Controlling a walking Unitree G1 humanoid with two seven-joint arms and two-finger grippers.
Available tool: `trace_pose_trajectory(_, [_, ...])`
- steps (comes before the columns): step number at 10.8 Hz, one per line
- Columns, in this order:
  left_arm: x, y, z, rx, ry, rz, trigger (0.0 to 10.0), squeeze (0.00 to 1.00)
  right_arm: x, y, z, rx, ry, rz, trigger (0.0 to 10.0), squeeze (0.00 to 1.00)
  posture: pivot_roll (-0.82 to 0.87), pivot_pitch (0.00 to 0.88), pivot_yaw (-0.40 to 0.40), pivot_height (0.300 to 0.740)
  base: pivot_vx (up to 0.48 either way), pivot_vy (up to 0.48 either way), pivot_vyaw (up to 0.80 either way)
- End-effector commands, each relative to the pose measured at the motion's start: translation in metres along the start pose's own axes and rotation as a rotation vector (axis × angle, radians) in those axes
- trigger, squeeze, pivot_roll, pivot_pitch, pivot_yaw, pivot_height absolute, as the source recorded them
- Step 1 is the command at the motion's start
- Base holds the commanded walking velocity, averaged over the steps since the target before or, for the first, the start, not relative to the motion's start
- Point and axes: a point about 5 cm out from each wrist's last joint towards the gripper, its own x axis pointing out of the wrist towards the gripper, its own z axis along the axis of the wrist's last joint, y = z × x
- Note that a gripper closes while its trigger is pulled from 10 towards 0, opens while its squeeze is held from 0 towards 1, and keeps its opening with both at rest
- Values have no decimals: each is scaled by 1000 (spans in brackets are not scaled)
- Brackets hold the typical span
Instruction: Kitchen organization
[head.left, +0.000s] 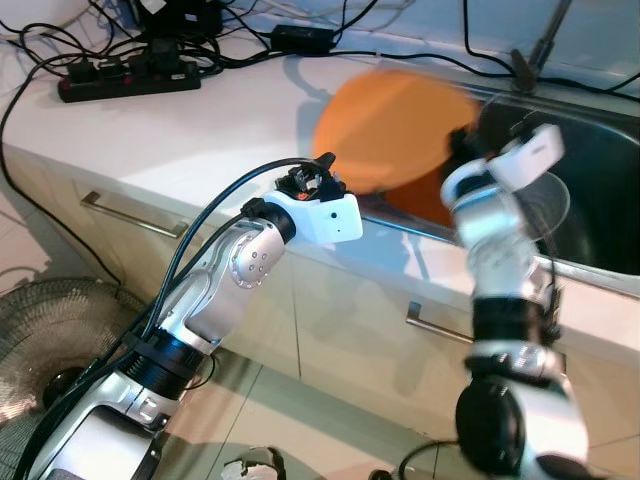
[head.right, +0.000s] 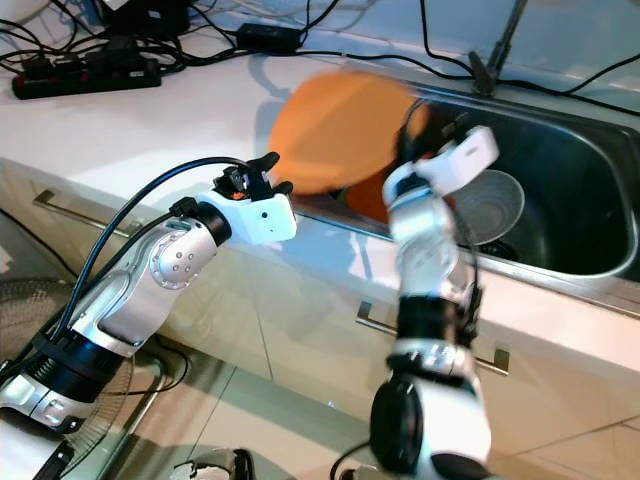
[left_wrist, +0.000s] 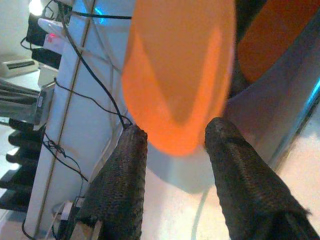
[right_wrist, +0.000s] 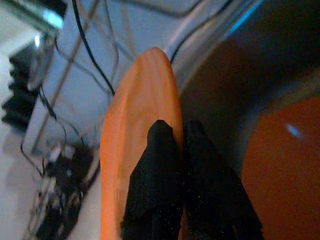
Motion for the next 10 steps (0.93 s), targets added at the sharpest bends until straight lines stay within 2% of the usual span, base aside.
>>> trace_pose_trajectory(1, [-1, 7, 2, 10, -12, 31, 10000, 0, 5, 3, 17, 42, -73, 3, 0, 0, 112, 65, 9, 740, 0, 0, 0])
trace_pose_trajectory(4, [-2, 7, 1, -20, -6, 41, 10000, 0, 14, -7, 39, 47, -152, -50, 0, 0, 114, 64, 10, 740, 0, 0, 0])
trace_pose_trajectory(5, [-3, 6, 0, -45, -2, 48, 10000, 0, 16, -14, 48, -3, -193, -98, 0, 0, 118, 64, 9, 740, 0, 0, 0])
trace_pose_trajectory(6, [-4, 3, -5, -251, 4, 121, 10000, 0, 19, -23, 57, -148, -238, -156, 10000, 0, 120, 64, 9, 740, 0, 0, 0])
trace_pose_trajectory(8, [-9, -5, -22, -607, 85, 238, 10000, 0, 23, -38, 61, -343, -235, -226, 10000, 0, 125, 64, 9, 740, 0, 0, 0])
trace_pose_trajectory(9, [-12, -16, -34, -768, 158, 265, 10000, 0, 27, -44, 59, -461, -203, -264, 10000, 0, 126, 64, 6, 740, 0, 0, 0])
trace_pose_trajectory(10, [-13, -19, -35, -814, 170, 271, 10000, 0, 28, -43, 60, -493, -208, -262, 10000, 0, 128, 65, 6, 740, 0, 0, 0])
